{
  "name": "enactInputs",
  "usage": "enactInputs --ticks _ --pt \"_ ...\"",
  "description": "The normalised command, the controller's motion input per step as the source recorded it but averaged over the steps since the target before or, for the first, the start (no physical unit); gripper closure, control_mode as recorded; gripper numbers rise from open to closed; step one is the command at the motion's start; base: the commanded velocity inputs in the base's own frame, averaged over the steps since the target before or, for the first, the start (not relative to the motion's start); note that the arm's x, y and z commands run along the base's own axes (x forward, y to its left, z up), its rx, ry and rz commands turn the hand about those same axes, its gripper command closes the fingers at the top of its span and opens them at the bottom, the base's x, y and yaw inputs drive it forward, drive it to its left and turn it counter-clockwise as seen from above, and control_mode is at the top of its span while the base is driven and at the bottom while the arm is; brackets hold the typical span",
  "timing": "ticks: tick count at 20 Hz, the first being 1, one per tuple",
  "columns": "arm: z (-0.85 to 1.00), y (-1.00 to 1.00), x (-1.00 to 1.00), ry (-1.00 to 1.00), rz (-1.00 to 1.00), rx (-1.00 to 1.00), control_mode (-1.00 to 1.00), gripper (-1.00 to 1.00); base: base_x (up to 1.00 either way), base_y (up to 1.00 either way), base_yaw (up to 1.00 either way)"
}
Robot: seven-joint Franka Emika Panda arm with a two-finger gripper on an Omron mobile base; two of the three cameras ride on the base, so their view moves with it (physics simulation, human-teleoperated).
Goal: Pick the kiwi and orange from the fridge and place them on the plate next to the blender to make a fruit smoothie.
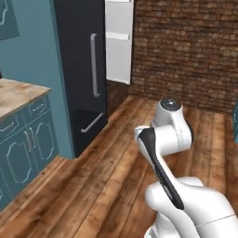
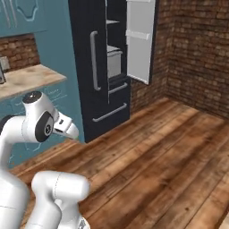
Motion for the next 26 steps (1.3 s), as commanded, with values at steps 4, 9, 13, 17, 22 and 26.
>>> enactInputs --ticks 4,9,13,17,22,26 --pt "0.00 0.00 0.00 0.00 0.00 0.00 1.00 -1.00 1.00 0.12 -0.30" --pt "0.00 0.00 0.00 0.00 0.00 0.00 1.00 -1.00 1.00 -0.39 -0.17" --pt "0.00 0.00 0.00 0.00 0.00 0.00 1.00 -1.00 1.00 -0.59 -0.11" --pt "0.00 0.00 0.00 0.00 0.00 0.00 1.00 -1.00 1.00 -0.59 -0.04" --pt "0.00 0.00 0.00 0.00 0.00 0.00 1.00 -1.00 1.00 -0.61 0.00" --pt "0.00 0.00 0.00 0.00 0.00 0.00 1.00 -1.00 1.00 -0.54 0.00"
